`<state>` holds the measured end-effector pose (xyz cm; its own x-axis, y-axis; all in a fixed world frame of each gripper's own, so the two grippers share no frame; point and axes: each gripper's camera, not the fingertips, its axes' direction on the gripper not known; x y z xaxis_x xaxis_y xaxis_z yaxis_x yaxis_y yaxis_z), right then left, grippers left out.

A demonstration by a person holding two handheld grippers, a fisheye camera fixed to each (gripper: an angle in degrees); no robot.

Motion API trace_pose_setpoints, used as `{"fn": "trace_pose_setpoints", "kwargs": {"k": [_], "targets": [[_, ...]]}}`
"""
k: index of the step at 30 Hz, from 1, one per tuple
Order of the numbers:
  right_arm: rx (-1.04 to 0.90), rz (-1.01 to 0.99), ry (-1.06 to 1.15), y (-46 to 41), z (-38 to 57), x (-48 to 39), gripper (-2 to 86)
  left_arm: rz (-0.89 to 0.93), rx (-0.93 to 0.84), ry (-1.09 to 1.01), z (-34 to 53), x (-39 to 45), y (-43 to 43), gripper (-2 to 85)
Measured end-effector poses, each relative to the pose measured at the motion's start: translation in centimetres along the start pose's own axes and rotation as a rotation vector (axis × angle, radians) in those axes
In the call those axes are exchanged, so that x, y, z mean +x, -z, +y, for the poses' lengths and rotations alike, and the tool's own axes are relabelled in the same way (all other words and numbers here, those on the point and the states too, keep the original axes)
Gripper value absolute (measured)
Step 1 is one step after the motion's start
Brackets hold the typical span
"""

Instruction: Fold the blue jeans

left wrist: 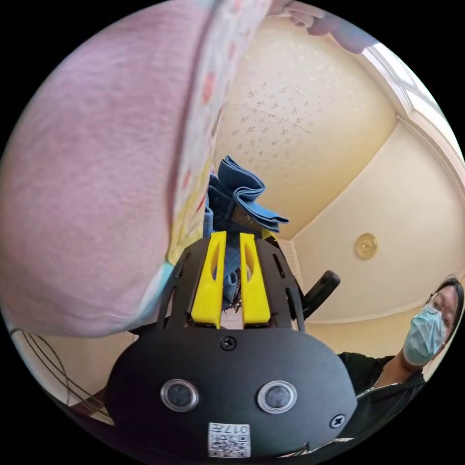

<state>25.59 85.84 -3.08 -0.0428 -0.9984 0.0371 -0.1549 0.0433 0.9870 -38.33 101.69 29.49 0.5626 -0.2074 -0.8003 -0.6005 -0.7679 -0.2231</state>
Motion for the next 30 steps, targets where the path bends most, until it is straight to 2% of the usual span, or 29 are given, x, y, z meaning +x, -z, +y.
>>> {"fn": "trace_pose_setpoints", "kwargs": {"k": [6, 11, 14, 16, 18, 20, 25, 28, 30], "targets": [[0.202, -0.162, -0.267, 6.5, 3.7, 11.8, 3.4, -0.107, -0.065, -0.157, 2.0, 1.8, -2.7, 12.0], [0.212, -0.046, -0.427, 6.7, 7.4, 20.9, 3.4, -0.150, -0.059, -0.214, 3.6, 1.6, -3.1, 13.2], [0.265, -0.079, -0.610, 7.7, 11.6, 26.0, 3.3, -0.139, -0.073, -0.235, 4.0, 1.4, -3.2, 13.2], [0.350, -0.124, -0.639, 8.7, 14.0, 26.6, 3.3, -0.087, -0.106, -0.255, 4.1, 1.2, -3.6, 12.8], [0.381, -0.294, -0.504, 8.9, 14.6, 25.0, 3.3, 0.000, -0.158, -0.267, 4.2, 1.0, -4.5, 12.4], [0.338, -0.375, -0.362, 8.9, 13.9, 23.0, 3.4, 0.042, -0.196, -0.323, 4.9, 1.6, -5.5, 12.3], [0.331, -0.528, -0.167, 10.0, 12.9, 20.8, 3.4, -0.054, -0.220, -0.432, 6.7, 2.3, -6.8, 15.6], [0.245, -0.574, 0.019, 9.8, 12.2, 19.6, 3.4, 0.098, -0.200, -0.418, 6.9, 1.6, -6.3, 16.0], [0.117, -0.605, 0.182, 7.9, 12.0, 17.5, 3.5, 0.206, -0.174, -0.379, 6.5, 0.8, -5.8, 15.4]]}}
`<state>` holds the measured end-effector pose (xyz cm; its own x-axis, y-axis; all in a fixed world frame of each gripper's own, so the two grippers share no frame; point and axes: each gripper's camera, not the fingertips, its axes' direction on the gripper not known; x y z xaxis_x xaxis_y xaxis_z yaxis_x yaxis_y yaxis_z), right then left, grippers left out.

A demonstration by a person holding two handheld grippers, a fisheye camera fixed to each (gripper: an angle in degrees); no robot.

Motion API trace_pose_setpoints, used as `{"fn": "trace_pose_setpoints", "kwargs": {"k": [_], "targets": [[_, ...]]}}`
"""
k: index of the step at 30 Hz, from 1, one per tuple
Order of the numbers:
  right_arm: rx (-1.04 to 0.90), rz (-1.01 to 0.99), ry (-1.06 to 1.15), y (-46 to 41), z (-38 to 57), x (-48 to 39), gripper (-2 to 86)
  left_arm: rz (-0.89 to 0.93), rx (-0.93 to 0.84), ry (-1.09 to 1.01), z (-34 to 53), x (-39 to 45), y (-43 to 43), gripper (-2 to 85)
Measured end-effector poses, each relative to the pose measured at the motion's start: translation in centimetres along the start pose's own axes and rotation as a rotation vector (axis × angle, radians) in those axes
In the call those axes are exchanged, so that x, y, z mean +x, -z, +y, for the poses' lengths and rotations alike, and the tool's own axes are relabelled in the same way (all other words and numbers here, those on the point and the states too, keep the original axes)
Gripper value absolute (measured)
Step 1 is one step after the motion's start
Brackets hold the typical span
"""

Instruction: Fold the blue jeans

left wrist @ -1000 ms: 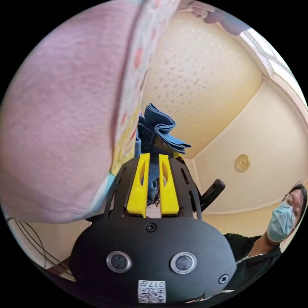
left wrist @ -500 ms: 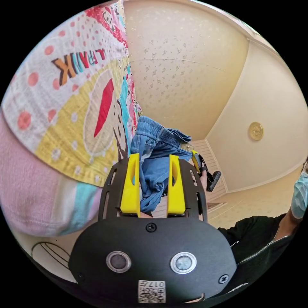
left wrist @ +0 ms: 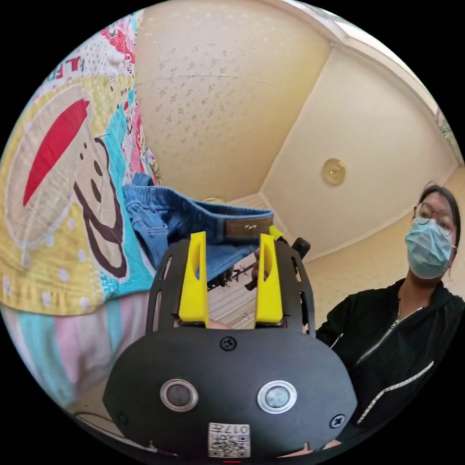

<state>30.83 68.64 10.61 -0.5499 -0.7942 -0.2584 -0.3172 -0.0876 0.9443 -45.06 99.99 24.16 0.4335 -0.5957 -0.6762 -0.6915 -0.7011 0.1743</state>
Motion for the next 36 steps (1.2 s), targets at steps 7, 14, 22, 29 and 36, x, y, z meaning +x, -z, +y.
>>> {"fn": "trace_pose_setpoints", "kwargs": {"k": [7, 14, 22, 29, 36], "targets": [[-0.148, -0.184, -0.056, -7.0, 2.9, 1.2, 3.6, -0.208, -0.047, 0.128, -0.2, -2.6, 1.8, 16.6], [0.274, -0.308, -0.225, -0.3, 5.6, 6.3, 3.3, -0.144, 0.042, 0.114, -0.7, -3.4, 3.5, 16.7], [0.933, -0.303, -0.621, 11.8, 14.0, 17.0, 2.6, -0.117, 0.029, 0.178, -0.1, -6.5, 3.2, 16.6], [0.463, 0.255, -0.790, 15.0, 12.0, 22.0, 2.6, -0.174, -0.050, 0.165, 0.3, -8.4, 1.6, 16.3], [0.642, -0.122, -0.574, 14.1, 11.3, 18.3, 2.5, -0.221, -0.098, 0.077, 0.7, -8.8, 0.6, 16.2]]}}
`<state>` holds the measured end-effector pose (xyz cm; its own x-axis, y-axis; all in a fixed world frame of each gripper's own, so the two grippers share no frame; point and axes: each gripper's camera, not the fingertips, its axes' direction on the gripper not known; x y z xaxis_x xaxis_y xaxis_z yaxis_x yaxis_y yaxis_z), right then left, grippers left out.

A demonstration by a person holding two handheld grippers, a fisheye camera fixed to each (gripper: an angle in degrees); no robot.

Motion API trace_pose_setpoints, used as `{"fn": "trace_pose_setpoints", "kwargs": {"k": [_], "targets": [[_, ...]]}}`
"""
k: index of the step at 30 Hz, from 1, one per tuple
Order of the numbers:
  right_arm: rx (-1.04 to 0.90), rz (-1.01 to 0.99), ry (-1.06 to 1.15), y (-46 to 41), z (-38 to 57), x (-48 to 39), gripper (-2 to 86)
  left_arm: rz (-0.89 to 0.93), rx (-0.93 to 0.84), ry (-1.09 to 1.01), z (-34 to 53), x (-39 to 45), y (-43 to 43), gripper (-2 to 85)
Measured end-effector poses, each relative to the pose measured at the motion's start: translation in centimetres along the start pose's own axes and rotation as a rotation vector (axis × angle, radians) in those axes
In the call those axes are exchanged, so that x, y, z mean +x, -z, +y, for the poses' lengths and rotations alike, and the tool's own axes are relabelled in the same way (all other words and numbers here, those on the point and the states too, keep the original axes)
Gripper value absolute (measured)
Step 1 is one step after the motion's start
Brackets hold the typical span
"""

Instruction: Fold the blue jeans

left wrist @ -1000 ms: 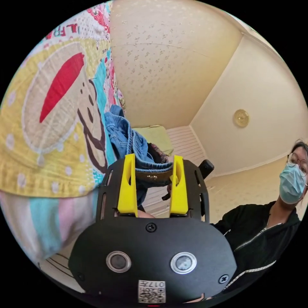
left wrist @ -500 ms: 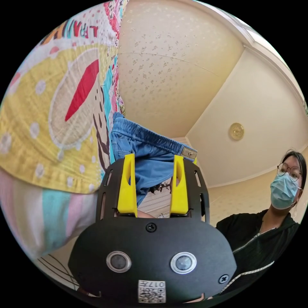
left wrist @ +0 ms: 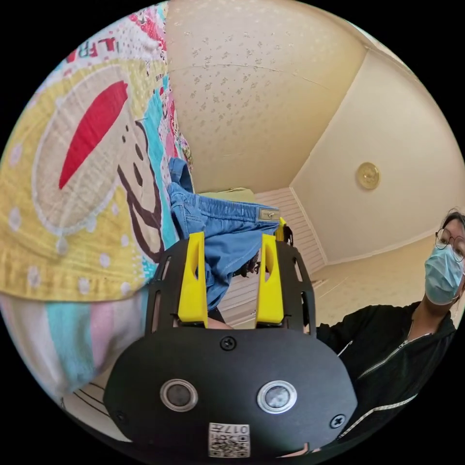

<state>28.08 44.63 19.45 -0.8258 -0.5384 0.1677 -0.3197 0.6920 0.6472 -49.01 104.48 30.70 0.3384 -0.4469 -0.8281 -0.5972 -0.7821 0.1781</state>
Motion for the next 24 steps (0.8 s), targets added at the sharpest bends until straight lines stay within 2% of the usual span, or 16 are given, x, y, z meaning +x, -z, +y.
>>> {"fn": "trace_pose_setpoints", "kwargs": {"k": [3, 6, 8, 10, 12, 14, 19, 22, 24], "targets": [[-0.088, -0.159, 0.182, 0.0, 0.4, -3.4, 2.6, -0.047, -0.021, -0.060, 0.0, 0.0, -0.5, 16.1], [-0.230, -0.107, 0.345, 0.4, 2.4, -4.7, 2.7, -0.129, -0.023, -0.121, 0.4, -0.1, -1.2, 16.2], [-0.296, -0.045, 0.297, 0.9, 3.9, -3.1, 2.7, -0.218, -0.033, -0.160, 0.8, -0.2, -2.0, 16.3], [-0.321, 0.120, 0.151, 1.4, 5.5, -0.3, 2.7, -0.281, -0.066, -0.187, 1.2, -0.3, -2.8, 16.3], [-0.297, 0.372, 0.039, 1.9, 8.5, 2.3, 2.8, -0.312, -0.104, -0.202, 1.6, -0.6, -3.7, 16.2], [-0.301, 0.431, 0.012, 1.7, 10.2, 2.9, 2.9, -0.321, -0.120, -0.206, 2.3, -1.3, -4.5, 16.2], [-0.333, 0.481, 0.040, 0.6, 12.6, 1.9, 3.3, -0.307, -0.117, -0.213, 3.9, -2.9, -5.3, 15.9], [-0.309, 0.401, 0.076, 1.0, 13.2, 1.1, 5.1, -0.328, -0.162, -0.270, 4.5, -2.8, -6.5, 16.0], [-0.239, 0.270, 0.047, 2.4, 13.7, 1.5, 13.2, -0.363, -0.190, -0.327, 5.2, -2.2, -7.3, 16.2]]}}
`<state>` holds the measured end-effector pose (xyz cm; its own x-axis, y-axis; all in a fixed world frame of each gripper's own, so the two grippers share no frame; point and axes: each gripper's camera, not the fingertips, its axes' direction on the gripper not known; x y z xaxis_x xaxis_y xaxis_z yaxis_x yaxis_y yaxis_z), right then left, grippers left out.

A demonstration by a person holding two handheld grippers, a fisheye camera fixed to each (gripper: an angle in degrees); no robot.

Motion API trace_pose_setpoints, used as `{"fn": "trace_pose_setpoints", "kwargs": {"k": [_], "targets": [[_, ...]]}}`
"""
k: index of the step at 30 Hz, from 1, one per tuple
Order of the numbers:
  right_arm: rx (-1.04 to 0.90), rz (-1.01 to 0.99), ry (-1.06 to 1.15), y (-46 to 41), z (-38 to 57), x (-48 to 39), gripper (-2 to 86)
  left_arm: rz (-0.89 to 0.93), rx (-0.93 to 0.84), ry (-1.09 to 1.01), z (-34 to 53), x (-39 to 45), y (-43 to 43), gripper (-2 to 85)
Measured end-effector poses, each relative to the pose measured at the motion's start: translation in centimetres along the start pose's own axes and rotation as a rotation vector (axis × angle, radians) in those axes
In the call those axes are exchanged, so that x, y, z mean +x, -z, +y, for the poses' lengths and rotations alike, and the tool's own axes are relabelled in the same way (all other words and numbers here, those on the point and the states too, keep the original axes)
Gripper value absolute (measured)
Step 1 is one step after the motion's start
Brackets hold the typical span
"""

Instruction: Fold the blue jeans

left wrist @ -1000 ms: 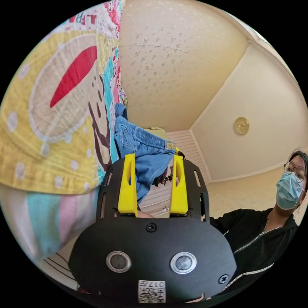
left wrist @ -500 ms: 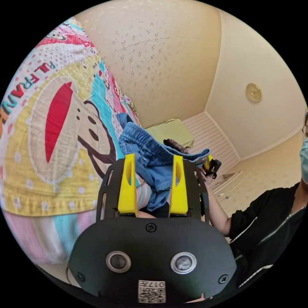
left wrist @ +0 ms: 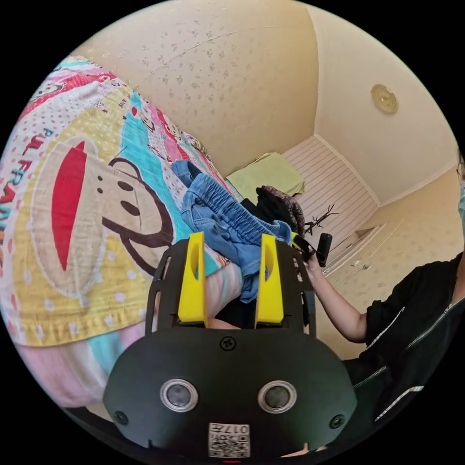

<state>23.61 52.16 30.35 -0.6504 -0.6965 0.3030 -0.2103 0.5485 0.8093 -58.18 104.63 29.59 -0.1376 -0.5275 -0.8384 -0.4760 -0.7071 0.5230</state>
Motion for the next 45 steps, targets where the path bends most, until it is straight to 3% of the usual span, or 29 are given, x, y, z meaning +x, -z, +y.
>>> {"fn": "trace_pose_setpoints", "kwargs": {"k": [3, 10, 15, 20, 24, 28, 31, 34, 38, 45], "targets": [[0.011, -0.132, -0.006, 0.0, 1.5, 1.0, 16.2, -0.114, -0.042, -0.115, 0.4, 2.1, -0.7, 16.2], [0.083, -0.207, 0.144, -0.7, 4.8, -1.9, 15.4, -0.314, -0.175, -0.249, -1.5, 4.3, -2.0, 16.2], [0.155, -0.139, 0.138, -0.9, 6.0, -2.9, 4.4, -0.355, -0.294, -0.358, -3.9, 5.3, -4.9, 15.3], [0.154, 0.114, -0.060, -1.4, 6.0, -0.7, 0.9, -0.170, -0.374, -0.567, -4.9, 10.6, -10.7, 12.3], [0.119, 0.144, -0.126, -2.5, 6.3, 0.2, 0.6, 0.041, -0.438, -0.756, -2.4, 15.9, -16.4, 10.4], [0.072, 0.184, -0.207, -3.4, 6.9, 0.8, 1.0, -0.268, -0.524, -0.869, 1.9, 18.0, -25.1, 11.7], [0.140, 0.162, -0.192, -1.4, 7.5, 0.8, 2.3, -0.449, -0.524, -0.831, 3.2, 16.9, -28.4, 12.0], [0.214, 0.025, -0.129, 1.1, 8.1, 1.2, 6.5, -0.438, -0.503, -0.745, 3.4, 15.4, -28.8, 12.3], [0.077, -0.116, -0.088, 0.0, 7.2, 2.8, 16.9, -0.396, -0.468, -0.651, 3.2, 12.7, -27.9, 12.0], [-0.060, -0.043, -0.065, -4.9, 3.8, 4.1, 17.4, -0.361, -0.431, -0.612, 3.2, 10.0, -25.7, 12.0]]}}
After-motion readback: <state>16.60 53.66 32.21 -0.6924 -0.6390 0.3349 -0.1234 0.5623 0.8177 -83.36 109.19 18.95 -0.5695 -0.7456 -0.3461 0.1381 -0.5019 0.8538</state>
